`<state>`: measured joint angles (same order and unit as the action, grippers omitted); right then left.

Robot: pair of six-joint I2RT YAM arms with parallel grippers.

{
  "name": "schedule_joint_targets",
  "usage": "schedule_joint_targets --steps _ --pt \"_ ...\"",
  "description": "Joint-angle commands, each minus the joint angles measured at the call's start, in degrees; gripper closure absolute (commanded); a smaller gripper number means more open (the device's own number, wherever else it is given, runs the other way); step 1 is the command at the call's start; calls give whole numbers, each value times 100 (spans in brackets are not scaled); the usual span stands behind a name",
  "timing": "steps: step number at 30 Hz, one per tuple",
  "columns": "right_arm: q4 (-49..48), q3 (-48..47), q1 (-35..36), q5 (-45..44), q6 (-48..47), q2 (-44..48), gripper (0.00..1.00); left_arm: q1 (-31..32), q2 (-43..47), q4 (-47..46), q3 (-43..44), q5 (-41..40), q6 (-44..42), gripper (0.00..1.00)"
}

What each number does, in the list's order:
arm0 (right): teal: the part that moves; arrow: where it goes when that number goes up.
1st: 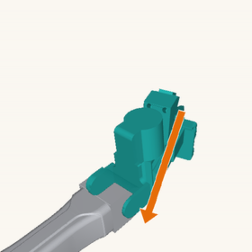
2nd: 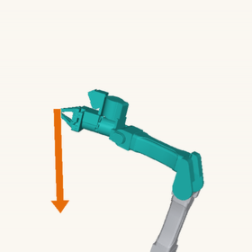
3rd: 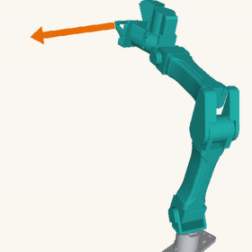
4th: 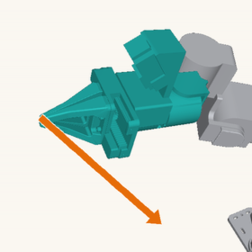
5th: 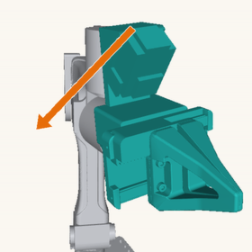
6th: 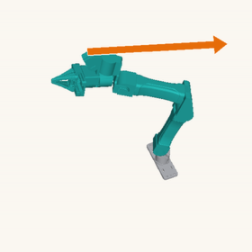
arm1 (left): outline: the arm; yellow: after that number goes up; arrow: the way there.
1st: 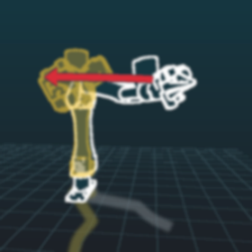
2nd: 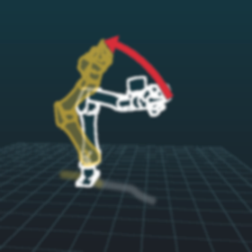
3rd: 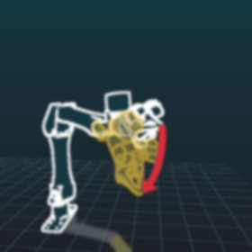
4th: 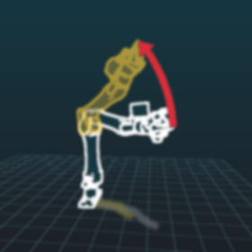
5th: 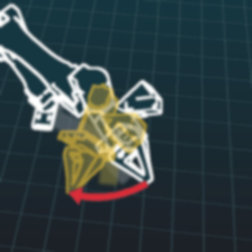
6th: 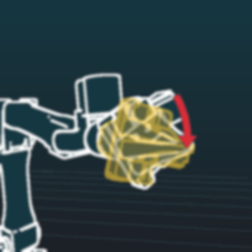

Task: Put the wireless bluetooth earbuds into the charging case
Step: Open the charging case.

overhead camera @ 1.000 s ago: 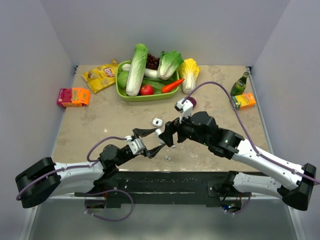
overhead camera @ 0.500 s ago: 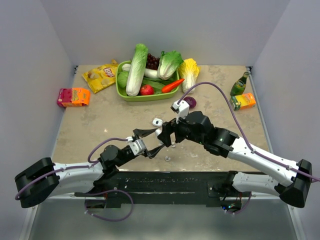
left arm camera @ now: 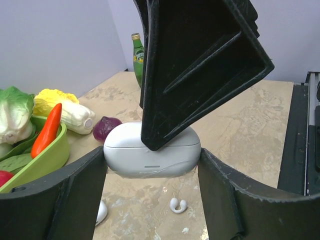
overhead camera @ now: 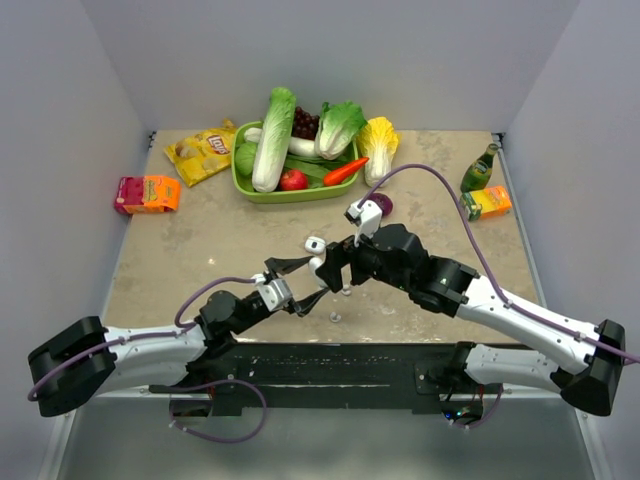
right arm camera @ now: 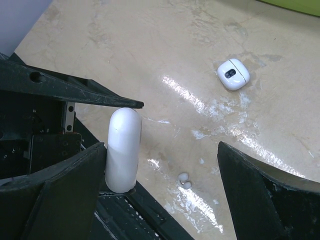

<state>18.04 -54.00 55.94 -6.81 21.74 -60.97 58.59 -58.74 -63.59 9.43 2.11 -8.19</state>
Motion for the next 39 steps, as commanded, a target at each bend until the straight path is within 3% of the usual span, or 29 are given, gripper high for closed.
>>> schedule_joint_targets --steps 1,17,23,30,39 --pt "15 3 -13 -435 -3 120 7 47 179 -373 -20 -88 -139 100" --pt "16 3 -66 -857 138 471 7 56 249 -373 -73 -123 -131 100" --pt "-748 258 -66 -208 217 947 8 56 240 -408 -90 -132 -122 100" --pt "-873 127 -66 109 173 534 12 65 188 -479 -64 -97 -96 100" --pt "-600 117 -66 -206 208 164 15 135 319 -435 -38 -79 -95 100"
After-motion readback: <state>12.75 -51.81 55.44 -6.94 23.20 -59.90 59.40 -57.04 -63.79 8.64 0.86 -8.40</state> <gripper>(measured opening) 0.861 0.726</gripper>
